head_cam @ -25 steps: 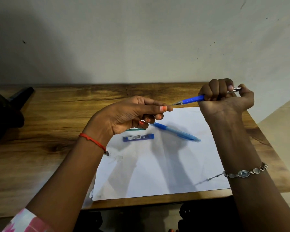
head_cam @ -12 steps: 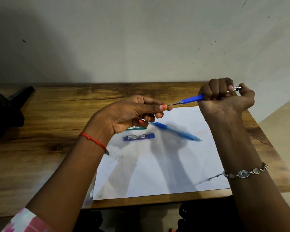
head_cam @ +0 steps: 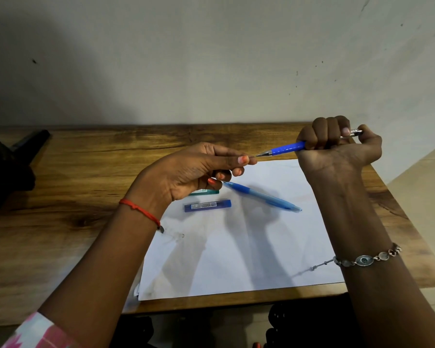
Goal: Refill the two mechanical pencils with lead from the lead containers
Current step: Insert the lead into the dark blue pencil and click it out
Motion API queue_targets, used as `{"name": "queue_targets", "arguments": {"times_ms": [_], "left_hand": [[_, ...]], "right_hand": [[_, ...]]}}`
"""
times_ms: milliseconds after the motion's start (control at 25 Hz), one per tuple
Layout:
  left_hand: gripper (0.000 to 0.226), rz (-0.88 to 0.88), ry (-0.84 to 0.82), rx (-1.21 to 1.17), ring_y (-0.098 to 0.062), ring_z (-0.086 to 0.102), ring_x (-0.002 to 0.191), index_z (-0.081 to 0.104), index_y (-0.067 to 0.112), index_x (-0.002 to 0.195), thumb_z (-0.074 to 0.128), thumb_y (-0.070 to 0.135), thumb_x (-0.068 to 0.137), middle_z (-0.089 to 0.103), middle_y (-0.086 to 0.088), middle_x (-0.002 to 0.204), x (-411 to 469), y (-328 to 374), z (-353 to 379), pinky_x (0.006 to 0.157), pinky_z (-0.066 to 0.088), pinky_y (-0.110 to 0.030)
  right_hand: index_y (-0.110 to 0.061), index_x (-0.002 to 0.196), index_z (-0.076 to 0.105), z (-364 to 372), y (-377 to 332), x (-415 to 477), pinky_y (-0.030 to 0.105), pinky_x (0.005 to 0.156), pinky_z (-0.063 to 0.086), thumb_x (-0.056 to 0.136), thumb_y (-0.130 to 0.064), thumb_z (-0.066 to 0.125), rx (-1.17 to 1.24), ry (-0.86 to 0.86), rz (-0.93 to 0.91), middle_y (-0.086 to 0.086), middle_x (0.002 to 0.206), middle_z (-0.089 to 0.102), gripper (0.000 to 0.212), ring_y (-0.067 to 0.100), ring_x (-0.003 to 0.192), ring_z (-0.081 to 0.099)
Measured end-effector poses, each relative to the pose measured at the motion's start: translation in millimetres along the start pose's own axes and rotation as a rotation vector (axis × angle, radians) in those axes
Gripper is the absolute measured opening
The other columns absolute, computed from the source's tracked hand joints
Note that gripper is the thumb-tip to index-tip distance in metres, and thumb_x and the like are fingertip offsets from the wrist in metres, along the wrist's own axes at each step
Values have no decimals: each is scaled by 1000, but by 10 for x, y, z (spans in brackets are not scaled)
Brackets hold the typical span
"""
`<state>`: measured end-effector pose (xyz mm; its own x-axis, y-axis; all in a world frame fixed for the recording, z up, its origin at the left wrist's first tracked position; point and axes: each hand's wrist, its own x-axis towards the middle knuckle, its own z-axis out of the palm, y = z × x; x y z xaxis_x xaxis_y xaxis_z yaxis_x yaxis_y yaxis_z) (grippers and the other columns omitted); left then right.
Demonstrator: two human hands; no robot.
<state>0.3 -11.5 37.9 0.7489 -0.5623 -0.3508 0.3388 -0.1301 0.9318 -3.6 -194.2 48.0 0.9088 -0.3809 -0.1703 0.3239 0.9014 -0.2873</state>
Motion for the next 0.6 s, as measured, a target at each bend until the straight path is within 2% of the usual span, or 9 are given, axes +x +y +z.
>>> {"name": "queue_targets", "arguments": {"times_ms": [320,400,520,600], "left_hand": [[15,-15,13,-30,-1,34,42,73,14,73,61,20,66,53,8,52,13,0,7,38,22,-9],[17,-15,15,-31,-1,34,43,71,13,79,61,20,68,54,8,52,16,4,5,38,22,-9],[23,-18,31,-51,-1,39,43,66,6,99,57,14,80,57,9,54,35,7,1,38,26,-9],[20,-12,53,-79,-1,46,45,65,6,101,55,13,85,64,9,60,34,18,-5,39,30,-10]], "right_hand": [[-13,39,29,-11,15,9,13,34,14,60,-27,31,-23,-28,-4,-2,30,17,25,12,25,16],[-12,43,29,-18,10,15,13,35,15,61,-29,32,-32,-45,4,-2,31,17,25,13,26,17],[-12,49,32,-50,4,45,15,37,22,67,-31,31,-46,-91,20,0,34,21,26,15,30,22],[-12,51,34,-79,9,72,20,40,30,70,-29,31,-61,-120,25,3,38,26,26,18,35,28]]}}
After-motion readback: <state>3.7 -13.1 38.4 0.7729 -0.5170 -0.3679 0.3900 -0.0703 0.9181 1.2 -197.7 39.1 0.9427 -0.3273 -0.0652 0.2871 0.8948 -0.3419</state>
